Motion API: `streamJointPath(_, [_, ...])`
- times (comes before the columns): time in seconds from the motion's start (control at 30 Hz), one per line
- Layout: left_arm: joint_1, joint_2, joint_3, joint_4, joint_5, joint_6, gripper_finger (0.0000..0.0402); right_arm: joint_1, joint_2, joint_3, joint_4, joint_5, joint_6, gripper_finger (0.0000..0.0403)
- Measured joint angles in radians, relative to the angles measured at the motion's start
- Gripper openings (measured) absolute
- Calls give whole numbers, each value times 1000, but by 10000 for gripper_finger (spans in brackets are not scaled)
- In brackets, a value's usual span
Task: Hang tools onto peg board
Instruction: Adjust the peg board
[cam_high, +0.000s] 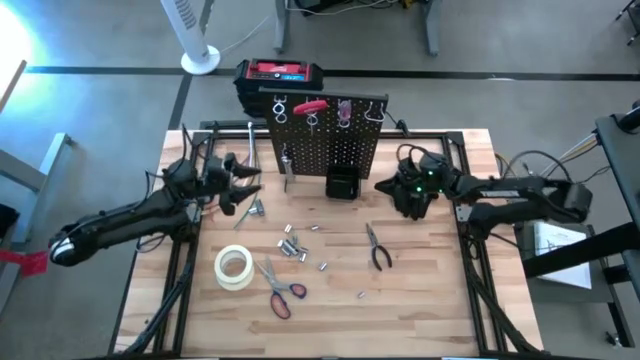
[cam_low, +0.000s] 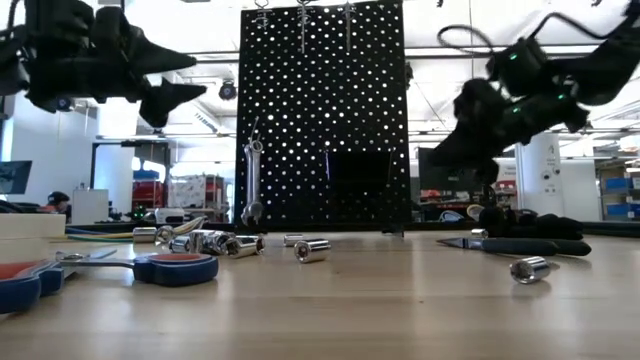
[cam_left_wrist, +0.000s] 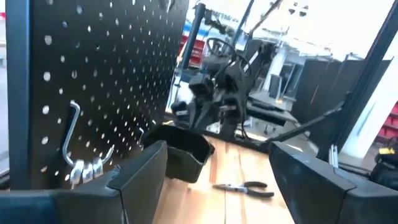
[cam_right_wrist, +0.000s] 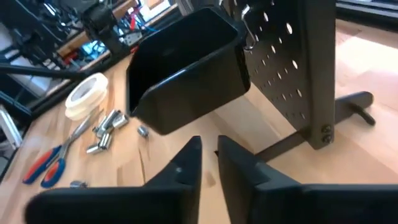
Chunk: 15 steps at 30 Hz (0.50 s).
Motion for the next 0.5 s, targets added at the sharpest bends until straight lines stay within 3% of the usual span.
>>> streamJointPath(0.13, [-19,58,-4,6,-21,-6,270,0,128,65,10,0,-21,4])
streamJointPath(0.5, [-129,194,10,62,-91,20,270,-33,335,229,5,0,-80,1])
